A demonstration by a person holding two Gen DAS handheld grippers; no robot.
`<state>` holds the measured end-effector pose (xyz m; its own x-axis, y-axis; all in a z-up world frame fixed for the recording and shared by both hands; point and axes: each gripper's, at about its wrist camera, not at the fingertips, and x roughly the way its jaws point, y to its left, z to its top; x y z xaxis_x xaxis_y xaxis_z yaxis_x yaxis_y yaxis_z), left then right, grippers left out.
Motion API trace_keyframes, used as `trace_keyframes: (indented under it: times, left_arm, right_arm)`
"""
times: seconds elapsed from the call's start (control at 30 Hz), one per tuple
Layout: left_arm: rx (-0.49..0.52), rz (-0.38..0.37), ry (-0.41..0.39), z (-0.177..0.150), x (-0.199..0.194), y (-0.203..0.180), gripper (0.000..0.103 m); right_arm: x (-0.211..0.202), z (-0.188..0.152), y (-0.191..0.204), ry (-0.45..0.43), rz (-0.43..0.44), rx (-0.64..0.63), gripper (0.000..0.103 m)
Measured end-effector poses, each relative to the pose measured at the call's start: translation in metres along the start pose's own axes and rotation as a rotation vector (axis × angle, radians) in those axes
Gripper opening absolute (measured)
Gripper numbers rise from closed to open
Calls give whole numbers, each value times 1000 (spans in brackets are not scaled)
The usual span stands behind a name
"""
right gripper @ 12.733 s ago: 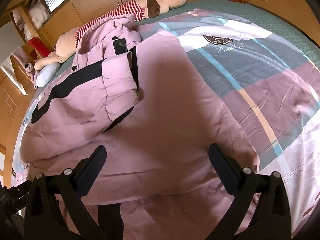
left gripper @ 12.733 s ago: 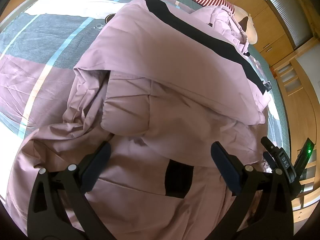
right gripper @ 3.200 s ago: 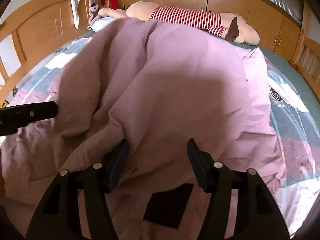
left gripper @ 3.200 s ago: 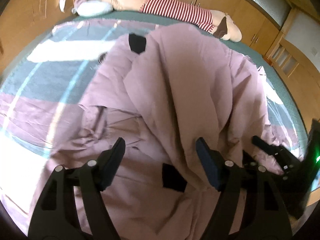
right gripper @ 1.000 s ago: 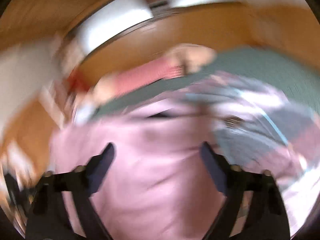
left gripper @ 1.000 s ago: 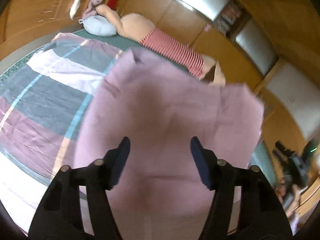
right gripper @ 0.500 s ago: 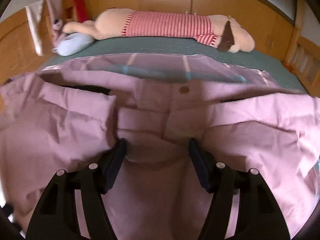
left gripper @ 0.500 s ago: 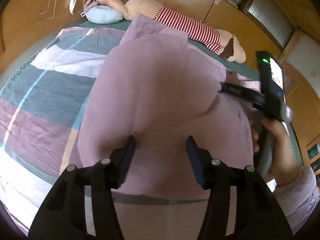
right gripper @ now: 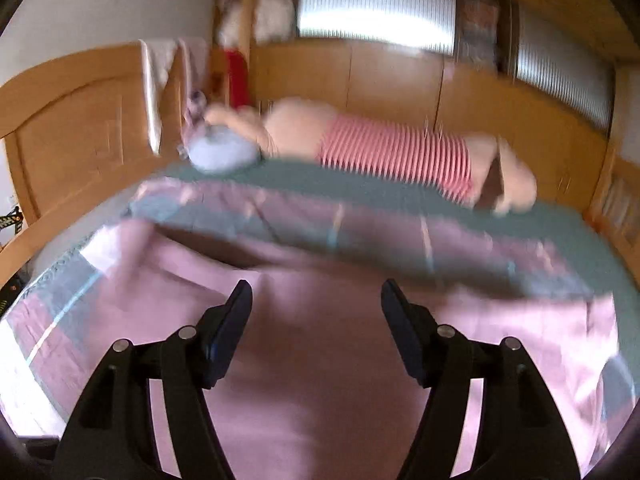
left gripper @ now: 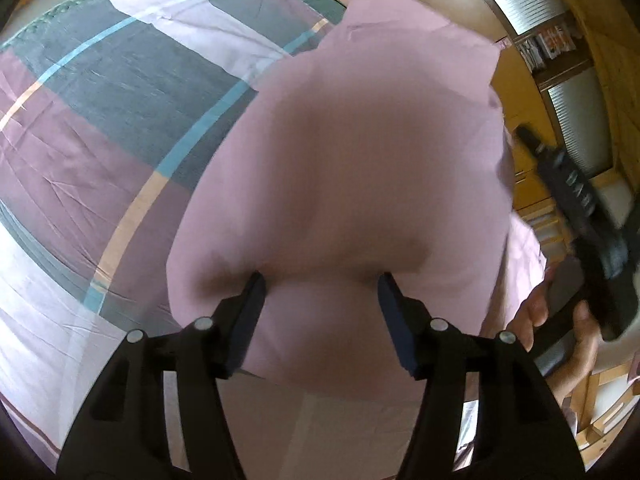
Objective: Fold large clothes
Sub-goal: 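Lower the folded jacket flat onto the bed and open both grippers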
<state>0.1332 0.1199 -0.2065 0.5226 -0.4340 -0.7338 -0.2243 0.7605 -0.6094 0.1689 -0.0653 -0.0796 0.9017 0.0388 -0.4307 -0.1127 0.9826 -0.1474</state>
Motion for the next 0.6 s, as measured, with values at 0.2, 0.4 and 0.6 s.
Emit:
trace_keyframes:
  times: [0.2, 0.4, 0.6]
  left_arm:
    - [-8, 10, 1, 3, 1, 3, 65]
    - [6, 41, -17, 6, -1, 4, 69]
    - [20, 64, -39, 10, -2, 3, 71]
  right_arm:
    - [63, -19, 84, 310, 260, -208, 70]
    - [135, -21, 68, 357, 140, -59, 79]
    - [42, 8, 23, 61, 256, 70, 80]
